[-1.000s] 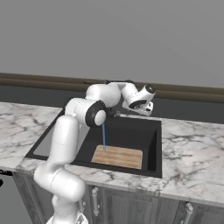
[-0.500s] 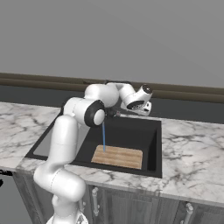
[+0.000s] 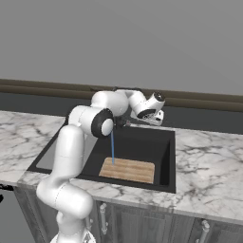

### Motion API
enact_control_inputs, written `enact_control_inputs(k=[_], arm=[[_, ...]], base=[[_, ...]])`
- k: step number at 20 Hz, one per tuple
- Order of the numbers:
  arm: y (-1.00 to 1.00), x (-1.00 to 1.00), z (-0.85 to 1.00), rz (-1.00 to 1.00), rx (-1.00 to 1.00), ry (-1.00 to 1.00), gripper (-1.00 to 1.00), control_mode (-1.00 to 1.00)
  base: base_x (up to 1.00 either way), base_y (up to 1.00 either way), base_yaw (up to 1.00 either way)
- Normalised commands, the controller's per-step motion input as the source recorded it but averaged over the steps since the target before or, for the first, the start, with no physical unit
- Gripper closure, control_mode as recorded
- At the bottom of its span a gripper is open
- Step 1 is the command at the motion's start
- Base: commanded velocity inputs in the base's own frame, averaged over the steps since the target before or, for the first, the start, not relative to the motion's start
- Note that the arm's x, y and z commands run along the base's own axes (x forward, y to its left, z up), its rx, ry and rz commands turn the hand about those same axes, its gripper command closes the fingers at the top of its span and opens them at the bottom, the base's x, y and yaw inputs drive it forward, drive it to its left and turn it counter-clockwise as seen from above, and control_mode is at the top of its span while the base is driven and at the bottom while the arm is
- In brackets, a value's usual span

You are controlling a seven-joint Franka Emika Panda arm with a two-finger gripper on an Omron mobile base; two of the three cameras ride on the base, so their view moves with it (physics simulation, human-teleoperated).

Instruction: Turn on the sink faucet with hot water and rinse the cutting board for ten seconds, then turn off the faucet. Push the cutting board to reach the water if necessary.

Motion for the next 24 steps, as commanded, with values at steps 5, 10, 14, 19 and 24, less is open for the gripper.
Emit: enact_control_inputs(k=[5,10,14,19,24], arm=[[0.15,0.00,0.00,0.00,0.00,0.00,-1.00,-1.00],[0.21,0.00,0.00,0.00,-0.01,0.00,-1.00,-1.00],[0.21,0.00,0.00,0.00,-0.01,0.00,-1.00,-1.00],[0.28,0.00,-0.02,0.00,-0.01,0.00,-1.00,-1.00],[0.32,0.00,-0.05,0.00,-0.01,0.00,-1.00,-1.00]], base=[[0.00,0.00,0.00],[0.00,0.00,0.00],[0.00,0.00,0.00],[0.00,0.00,0.00],[0.00,0.00,0.00]])
